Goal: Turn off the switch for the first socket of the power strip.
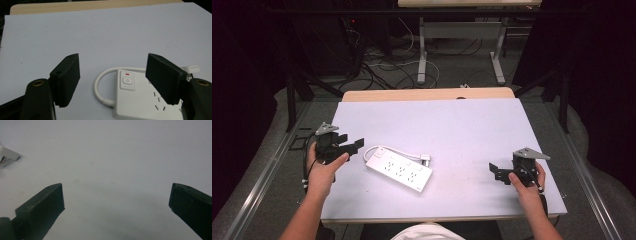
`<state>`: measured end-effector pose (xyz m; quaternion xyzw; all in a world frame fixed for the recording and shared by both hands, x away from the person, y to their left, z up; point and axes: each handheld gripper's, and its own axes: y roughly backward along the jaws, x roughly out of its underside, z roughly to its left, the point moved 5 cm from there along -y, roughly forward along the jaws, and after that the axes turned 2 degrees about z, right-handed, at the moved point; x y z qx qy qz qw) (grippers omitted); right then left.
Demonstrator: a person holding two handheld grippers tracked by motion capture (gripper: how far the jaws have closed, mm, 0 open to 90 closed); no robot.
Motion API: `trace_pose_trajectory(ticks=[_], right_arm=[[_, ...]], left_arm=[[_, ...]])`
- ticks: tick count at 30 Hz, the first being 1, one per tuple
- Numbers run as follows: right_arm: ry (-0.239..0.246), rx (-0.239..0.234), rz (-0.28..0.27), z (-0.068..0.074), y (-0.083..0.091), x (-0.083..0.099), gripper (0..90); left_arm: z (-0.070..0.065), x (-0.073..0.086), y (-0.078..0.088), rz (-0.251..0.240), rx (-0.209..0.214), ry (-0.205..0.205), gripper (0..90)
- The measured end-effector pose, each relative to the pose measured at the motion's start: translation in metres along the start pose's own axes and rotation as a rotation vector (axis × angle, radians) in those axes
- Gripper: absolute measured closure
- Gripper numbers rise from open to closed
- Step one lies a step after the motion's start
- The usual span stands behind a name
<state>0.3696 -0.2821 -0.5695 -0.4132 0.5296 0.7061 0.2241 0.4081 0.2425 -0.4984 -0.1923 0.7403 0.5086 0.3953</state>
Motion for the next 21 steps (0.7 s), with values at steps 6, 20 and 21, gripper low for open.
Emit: trace_pose_trajectory(ticks=[6,20,21], right_arm=[[0.000,0.002,0.000,0.000,0.000,0.000,0.0],[-0.001,0.000,0.009,0.000,0.001,0.001,0.0],[-0.001,0.000,0.009,0.000,0.001,0.001,0.0]], left_arm=[[0.009,0.010,0.002,0.002,0.007,0.055,10.9],[0.019,0.040,-0.002,0.004,0.028,0.084,0.2],[0.020,0.042,-0.002,0.007,0.030,0.083,0.2]])
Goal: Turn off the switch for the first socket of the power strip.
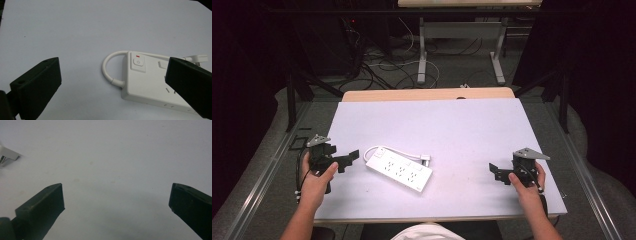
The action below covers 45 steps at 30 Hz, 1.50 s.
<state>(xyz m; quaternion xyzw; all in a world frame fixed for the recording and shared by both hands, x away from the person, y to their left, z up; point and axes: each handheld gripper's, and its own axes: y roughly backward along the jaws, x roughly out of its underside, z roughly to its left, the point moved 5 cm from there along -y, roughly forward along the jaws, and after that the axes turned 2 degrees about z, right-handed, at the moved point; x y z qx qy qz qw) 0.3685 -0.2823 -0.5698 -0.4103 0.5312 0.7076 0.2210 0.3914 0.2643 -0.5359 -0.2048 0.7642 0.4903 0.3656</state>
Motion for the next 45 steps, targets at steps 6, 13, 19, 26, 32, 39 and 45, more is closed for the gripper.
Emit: trace_pose_trajectory(ticks=[6,13,19,26,32,39,45], right_arm=[[-0.001,0.001,0.001,0.000,0.000,0.000,0.0],[-0.001,0.000,0.001,0.000,0.000,0.000,0.0],[-0.001,0.004,-0.003,0.000,-0.001,0.000,0.0],[0.001,-0.005,0.001,0.000,0.000,0.001,0.0],[0.006,-0.005,0.004,-0.001,-0.001,0.001,0.0],[-0.002,-0.005,0.008,-0.001,-0.001,0.002,0.0],[-0.001,-0.006,0.009,-0.001,-0.002,0.002,0.0]], left_arm=[[0.005,0.014,-0.004,0.008,-0.014,-0.011,0.2],[0.012,0.019,-0.005,0.002,-0.028,-0.013,0.2],[0.017,0.024,-0.006,-0.004,-0.039,-0.011,0.2],[0.023,0.032,-0.011,0.025,-0.045,-0.011,0.5],[0.026,0.036,-0.015,0.033,-0.054,-0.001,0.7],[0.027,0.039,-0.020,0.051,-0.050,-0.001,1.3],[0.024,0.040,-0.021,0.075,-0.043,-0.021,1.3]])
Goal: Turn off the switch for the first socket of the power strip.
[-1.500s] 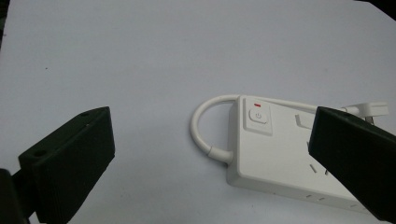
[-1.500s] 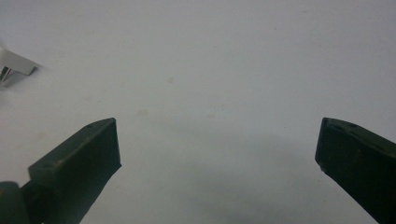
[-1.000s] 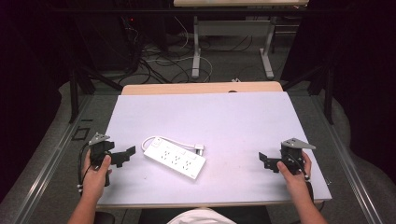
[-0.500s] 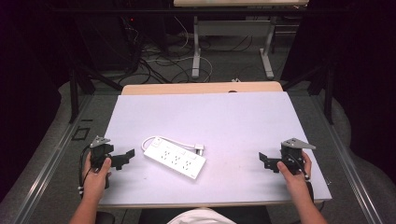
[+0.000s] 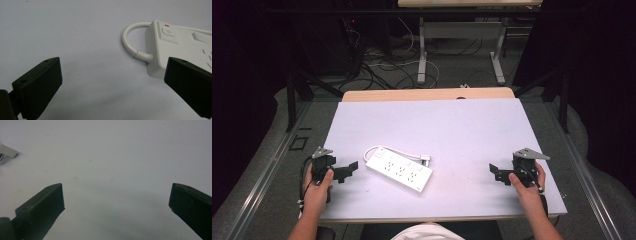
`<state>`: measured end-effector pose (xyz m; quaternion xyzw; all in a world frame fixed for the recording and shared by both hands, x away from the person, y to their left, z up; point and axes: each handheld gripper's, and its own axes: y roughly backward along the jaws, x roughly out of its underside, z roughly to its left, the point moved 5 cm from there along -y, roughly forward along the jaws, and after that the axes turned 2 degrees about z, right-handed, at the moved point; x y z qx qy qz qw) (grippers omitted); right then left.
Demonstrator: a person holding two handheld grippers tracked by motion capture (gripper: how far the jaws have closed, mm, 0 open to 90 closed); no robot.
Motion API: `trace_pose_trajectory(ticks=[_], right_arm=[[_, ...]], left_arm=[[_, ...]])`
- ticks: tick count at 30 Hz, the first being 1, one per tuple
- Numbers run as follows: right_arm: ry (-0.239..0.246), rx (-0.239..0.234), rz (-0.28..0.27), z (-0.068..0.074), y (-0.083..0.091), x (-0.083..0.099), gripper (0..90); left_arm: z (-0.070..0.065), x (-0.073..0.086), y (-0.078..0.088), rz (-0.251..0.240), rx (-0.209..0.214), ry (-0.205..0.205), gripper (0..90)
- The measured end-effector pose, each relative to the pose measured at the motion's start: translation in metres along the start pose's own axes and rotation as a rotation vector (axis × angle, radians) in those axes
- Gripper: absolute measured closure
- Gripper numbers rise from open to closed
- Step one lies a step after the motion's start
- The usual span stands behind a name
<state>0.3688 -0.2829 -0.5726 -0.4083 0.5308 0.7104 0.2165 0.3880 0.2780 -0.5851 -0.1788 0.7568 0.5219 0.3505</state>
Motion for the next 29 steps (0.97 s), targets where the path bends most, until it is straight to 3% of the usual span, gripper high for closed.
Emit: trace_pose_trajectory(ticks=[6,11,12,29], right_arm=[[0.002,-0.001,0.003,-0.0001,-0.0007,0.0001,0.0],[0.006,0.000,0.004,-0.0016,-0.0011,0.0005,0.0],[0.006,0.000,0.004,-0.0016,-0.0011,0.0005,0.0],[-0.001,0.002,0.009,-0.0026,-0.0019,0.0017,0.0]], left_arm=[[-0.0018,-0.0001,-0.0030,-0.009,-0.006,-0.003,1.7],[-0.0019,-0.0001,-0.0031,0.015,0.002,-0.017,1.9],[-0.0025,-0.0002,-0.0046,-0.001,-0.005,-0.013,1.9],[-0.0001,-0.0001,-0.0057,0.011,-0.013,-0.009,2.3]])
